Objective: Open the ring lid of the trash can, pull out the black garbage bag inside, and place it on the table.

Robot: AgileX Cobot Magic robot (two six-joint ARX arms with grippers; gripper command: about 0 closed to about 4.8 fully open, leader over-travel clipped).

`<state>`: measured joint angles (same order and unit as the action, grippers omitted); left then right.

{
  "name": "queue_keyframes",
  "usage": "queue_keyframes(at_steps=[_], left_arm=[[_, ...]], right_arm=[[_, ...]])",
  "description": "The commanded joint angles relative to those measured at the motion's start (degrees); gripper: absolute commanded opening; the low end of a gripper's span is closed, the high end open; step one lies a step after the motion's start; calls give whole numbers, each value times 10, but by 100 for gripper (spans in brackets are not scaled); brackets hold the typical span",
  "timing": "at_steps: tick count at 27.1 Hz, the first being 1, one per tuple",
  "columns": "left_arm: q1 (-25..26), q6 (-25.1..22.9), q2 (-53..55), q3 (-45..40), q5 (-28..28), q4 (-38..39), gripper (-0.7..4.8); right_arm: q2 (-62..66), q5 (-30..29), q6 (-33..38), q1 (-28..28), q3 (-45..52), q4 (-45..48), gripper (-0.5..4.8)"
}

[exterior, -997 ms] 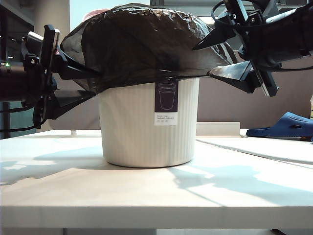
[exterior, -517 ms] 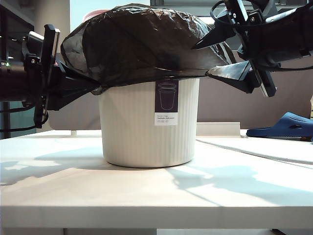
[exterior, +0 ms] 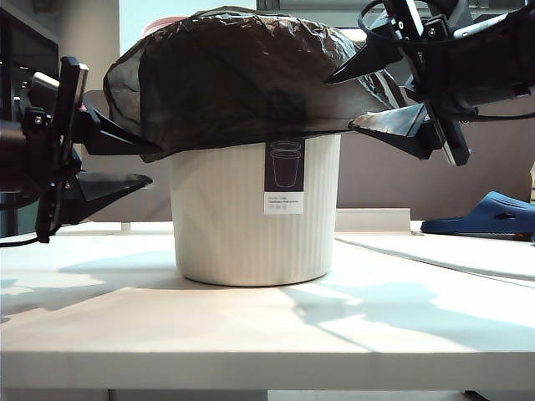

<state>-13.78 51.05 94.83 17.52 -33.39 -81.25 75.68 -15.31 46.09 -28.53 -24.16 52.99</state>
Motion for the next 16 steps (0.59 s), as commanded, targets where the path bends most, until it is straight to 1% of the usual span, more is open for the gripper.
queue_keyframes(at_steps=[1, 7, 16], left_arm=[[0, -1, -2, 1, 27, -20, 158], [0, -1, -2, 4, 52, -20, 158], [0, 9, -2, 35, 54, -20, 158]], right_arm=[[-2, -14, 2, -1, -2, 6, 270], [-2, -14, 3, -1, -2, -3, 270], [-2, -16, 3, -1, -2, -5, 270]])
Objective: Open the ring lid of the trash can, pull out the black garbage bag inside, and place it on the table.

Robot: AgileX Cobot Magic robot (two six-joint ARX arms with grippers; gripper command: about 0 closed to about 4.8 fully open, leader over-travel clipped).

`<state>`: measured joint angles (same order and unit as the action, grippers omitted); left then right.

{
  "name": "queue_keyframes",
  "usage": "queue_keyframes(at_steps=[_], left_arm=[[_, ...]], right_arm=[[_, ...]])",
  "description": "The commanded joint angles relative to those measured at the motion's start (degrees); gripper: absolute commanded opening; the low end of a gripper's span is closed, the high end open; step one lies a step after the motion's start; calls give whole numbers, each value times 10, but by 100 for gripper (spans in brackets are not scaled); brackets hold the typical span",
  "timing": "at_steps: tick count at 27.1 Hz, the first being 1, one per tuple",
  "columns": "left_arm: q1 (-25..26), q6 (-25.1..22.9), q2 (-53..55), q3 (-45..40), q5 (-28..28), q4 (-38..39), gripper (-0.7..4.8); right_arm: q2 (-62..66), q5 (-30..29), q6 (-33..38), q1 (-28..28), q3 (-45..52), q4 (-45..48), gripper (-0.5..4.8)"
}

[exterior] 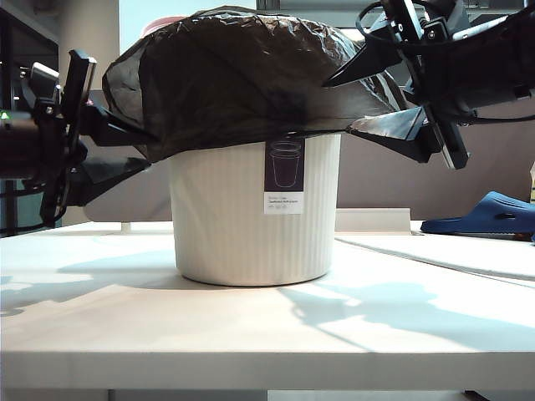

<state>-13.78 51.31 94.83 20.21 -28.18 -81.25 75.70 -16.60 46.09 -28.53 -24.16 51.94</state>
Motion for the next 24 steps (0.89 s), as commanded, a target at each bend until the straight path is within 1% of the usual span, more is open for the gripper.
queue_keyframes(at_steps=[1, 3, 5, 6, 7, 8, 9, 14, 17, 21, 24], left_arm=[[0, 9, -2, 10, 2, -20, 157], [0, 11, -2, 11, 2, -20, 154], [0, 12, -2, 11, 2, -20, 127], [0, 12, -2, 11, 4, -20, 69], [-1, 16, -2, 11, 10, -20, 25], [-1, 21, -2, 11, 15, -20, 3], [-1, 23, -2, 11, 21, -20, -6], [-1, 26, -2, 11, 25, -19, -6], [0, 20, -2, 11, 29, -20, 1], [0, 13, -2, 11, 42, -20, 87], [0, 12, -2, 12, 55, -20, 89]], right_arm=[[-2, -3, 3, -1, -2, 6, 269], [-2, -3, 3, -1, -2, 6, 269], [-2, -3, 3, -1, -2, 6, 269], [-2, -3, 3, -1, -2, 6, 269], [-2, -3, 3, -1, -2, 6, 269], [-2, -3, 3, -1, -2, 6, 269], [-2, -3, 3, -1, -2, 6, 269], [-2, -4, 3, -1, -2, 5, 263], [-2, -16, 3, -1, -2, 5, 261], [-2, -26, 3, -1, -2, 5, 261], [-2, -26, 2, -1, -2, 5, 261]])
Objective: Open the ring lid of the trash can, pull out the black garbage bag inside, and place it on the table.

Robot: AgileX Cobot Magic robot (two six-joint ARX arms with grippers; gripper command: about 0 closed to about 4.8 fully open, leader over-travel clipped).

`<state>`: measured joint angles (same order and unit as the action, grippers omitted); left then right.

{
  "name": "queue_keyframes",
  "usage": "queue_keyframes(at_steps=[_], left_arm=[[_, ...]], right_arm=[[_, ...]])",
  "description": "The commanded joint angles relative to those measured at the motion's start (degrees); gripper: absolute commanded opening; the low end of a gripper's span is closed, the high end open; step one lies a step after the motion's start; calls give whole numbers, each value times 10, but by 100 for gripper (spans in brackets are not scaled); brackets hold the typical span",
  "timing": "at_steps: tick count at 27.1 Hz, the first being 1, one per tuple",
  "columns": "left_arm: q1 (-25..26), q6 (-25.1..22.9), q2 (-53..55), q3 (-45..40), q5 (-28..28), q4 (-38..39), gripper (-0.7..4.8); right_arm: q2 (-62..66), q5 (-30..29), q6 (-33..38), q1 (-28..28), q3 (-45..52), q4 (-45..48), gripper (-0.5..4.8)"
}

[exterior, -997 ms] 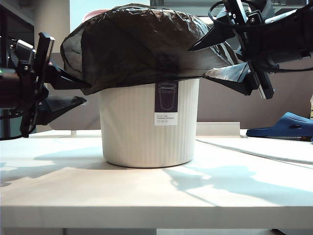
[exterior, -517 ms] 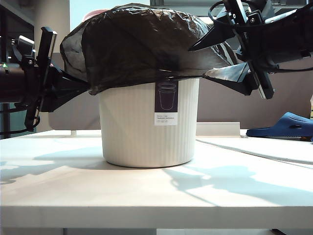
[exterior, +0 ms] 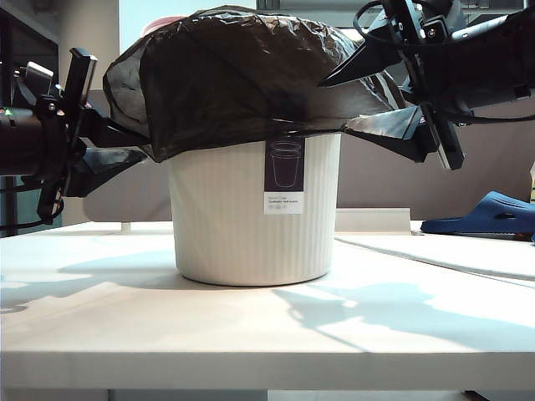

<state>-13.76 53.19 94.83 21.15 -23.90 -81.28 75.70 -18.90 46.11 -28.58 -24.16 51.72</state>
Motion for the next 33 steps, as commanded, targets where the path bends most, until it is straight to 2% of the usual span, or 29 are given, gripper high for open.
queue_keyframes(at_steps=[1, 6, 12, 14, 15, 16, 24, 27, 30, 33], left_arm=[[0, -7, -2, 2, 19, -20, 89], [0, -1, -2, 7, 47, -20, 89], [0, 18, -2, 35, 44, -20, 86], [0, 17, -2, 35, 44, -20, 77], [0, 17, -2, 35, 45, -20, 50], [0, 17, -2, 35, 47, -20, -7], [7, 7, -2, 35, 40, -20, -5], [26, -22, -2, 35, -5, -20, 20], [42, -99, -2, 35, -90, -20, 94], [42, -139, -2, 35, -119, -20, 94]], right_arm=[[-2, -4, 2, 0, -2, 6, 261], [-2, -4, 2, 0, -2, 3, 261], [-2, -3, 2, 0, -2, 3, 261], [-2, -3, 1, 0, -2, 3, 261], [-2, -3, 1, 0, -2, 3, 261], [-2, -3, -1, 0, -2, 3, 261], [-2, -7, -1, 0, -2, 3, 261], [-2, -8, -6, 0, -2, -11, 261], [-2, -8, -17, 0, -2, -31, 261], [-2, -8, -25, 0, -2, -32, 261]])
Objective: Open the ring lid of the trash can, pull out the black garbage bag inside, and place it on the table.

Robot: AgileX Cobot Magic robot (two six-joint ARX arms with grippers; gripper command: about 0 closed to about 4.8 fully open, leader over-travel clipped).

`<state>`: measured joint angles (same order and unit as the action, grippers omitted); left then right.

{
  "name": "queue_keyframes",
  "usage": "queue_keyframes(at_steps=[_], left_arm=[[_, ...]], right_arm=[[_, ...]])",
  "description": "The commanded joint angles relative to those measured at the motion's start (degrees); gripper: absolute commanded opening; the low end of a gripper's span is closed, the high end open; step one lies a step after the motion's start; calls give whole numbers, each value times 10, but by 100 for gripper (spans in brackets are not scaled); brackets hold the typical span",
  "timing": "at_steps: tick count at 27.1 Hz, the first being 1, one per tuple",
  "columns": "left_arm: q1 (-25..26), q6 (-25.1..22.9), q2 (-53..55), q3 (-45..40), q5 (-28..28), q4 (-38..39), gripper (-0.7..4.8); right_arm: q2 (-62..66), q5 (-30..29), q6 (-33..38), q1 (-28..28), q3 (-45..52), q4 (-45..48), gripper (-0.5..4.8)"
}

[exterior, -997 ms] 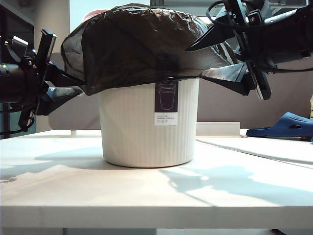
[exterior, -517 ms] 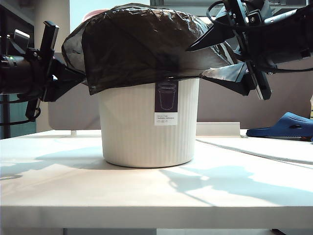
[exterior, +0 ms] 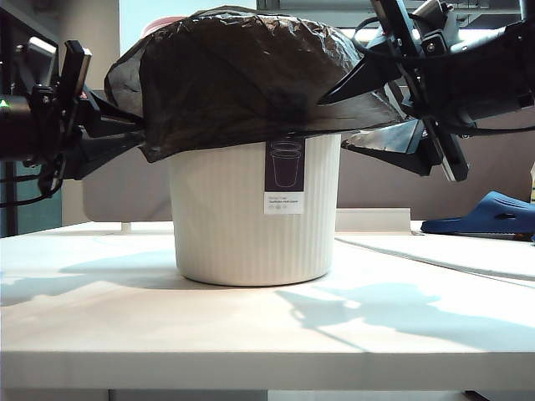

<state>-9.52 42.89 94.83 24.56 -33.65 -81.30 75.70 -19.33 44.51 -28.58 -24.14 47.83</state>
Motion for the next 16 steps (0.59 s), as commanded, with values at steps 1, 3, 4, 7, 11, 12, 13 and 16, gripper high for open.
queue_keyframes(at_steps=[1, 3, 4, 7, 11, 12, 13, 16], left_arm=[[-1, -42, -2, 1, -20, -20, 94], [0, -64, -2, 1, -17, -19, 94], [0, -75, -2, 1, -8, -19, 94], [0, -97, -2, 1, 7, -15, 120], [5, -125, -2, 0, 22, -3, 162], [7, -129, -2, 0, 30, 3, 179], [10, -135, -2, 0, 33, 5, 194], [16, -147, -2, 1, 48, 6, 194]], right_arm=[[-2, -3, -10, 0, -2, 5, 261], [-2, -3, -11, 0, -2, 4, 261], [-2, -3, -11, 0, -2, 4, 261], [-2, -3, -11, 0, -2, 3, 261], [-2, -3, -12, 0, -2, 3, 261], [-2, -3, -12, 0, -2, 3, 261], [-2, -3, -13, 0, -2, 3, 261], [-2, -3, -13, 0, -2, 3, 261]])
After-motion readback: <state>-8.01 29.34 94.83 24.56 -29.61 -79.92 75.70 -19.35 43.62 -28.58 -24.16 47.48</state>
